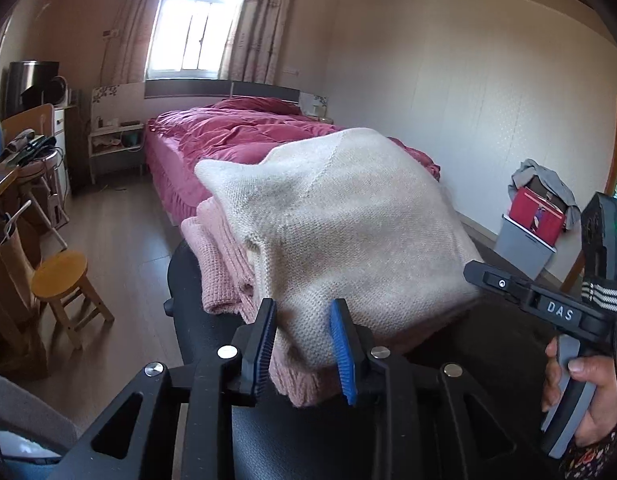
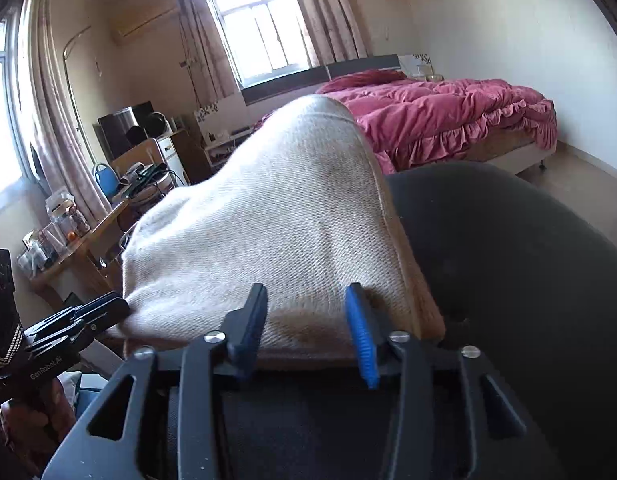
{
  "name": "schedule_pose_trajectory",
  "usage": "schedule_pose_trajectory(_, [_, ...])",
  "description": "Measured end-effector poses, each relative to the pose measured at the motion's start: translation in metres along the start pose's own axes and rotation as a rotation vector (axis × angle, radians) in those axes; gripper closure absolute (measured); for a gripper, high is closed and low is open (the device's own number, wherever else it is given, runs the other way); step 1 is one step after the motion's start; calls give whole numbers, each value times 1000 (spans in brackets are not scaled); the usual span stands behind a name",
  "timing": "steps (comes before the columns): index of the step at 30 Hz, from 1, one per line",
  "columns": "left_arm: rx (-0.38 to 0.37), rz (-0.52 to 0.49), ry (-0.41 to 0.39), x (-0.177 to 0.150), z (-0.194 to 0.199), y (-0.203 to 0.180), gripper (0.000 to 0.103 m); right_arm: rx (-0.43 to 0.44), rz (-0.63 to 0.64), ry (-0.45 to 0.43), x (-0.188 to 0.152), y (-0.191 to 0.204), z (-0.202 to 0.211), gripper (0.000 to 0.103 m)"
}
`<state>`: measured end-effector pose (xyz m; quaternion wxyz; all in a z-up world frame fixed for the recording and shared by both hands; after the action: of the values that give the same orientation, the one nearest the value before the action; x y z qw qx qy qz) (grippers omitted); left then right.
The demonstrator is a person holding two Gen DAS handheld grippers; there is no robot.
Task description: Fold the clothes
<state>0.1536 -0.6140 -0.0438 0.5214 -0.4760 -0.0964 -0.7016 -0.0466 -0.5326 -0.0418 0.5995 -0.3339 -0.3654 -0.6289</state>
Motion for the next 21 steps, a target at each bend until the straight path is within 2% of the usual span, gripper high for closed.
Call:
schedule_pose_trajectory(6, [99, -37, -31, -13, 12, -25, 75, -28, 23, 12, -18, 18, 24, 55])
schedule_pose_trajectory(12, [101, -40, -17, -36, 11, -45, 74, -31, 1, 36, -44, 33, 46, 54])
schedule_pose_trajectory(16, [142, -51, 20, -51, 5, -54, 74, -51, 4, 31, -51, 43, 62, 48])
schedule_pose_trajectory(19, [222, -81, -28, -53, 13, -58, 74, -78, 28, 25, -54, 51, 72, 47])
schedule_pose_trajectory(21, [230, -73, -52, -54, 22, -59, 74, -106, 59, 13, -53, 56, 77, 44])
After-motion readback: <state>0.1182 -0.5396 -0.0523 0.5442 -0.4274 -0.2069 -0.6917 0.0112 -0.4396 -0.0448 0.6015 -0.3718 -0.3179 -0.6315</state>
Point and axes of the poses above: each gripper's, at about its wrist camera, not at the fingertips, and z roughly against the way its jaws point, y to its left, x to its top, the point moved 6 cm from there along -z, roughly the way its jaws point, and after that the axes turned 14 degrees about z, right-handed, at the moved point
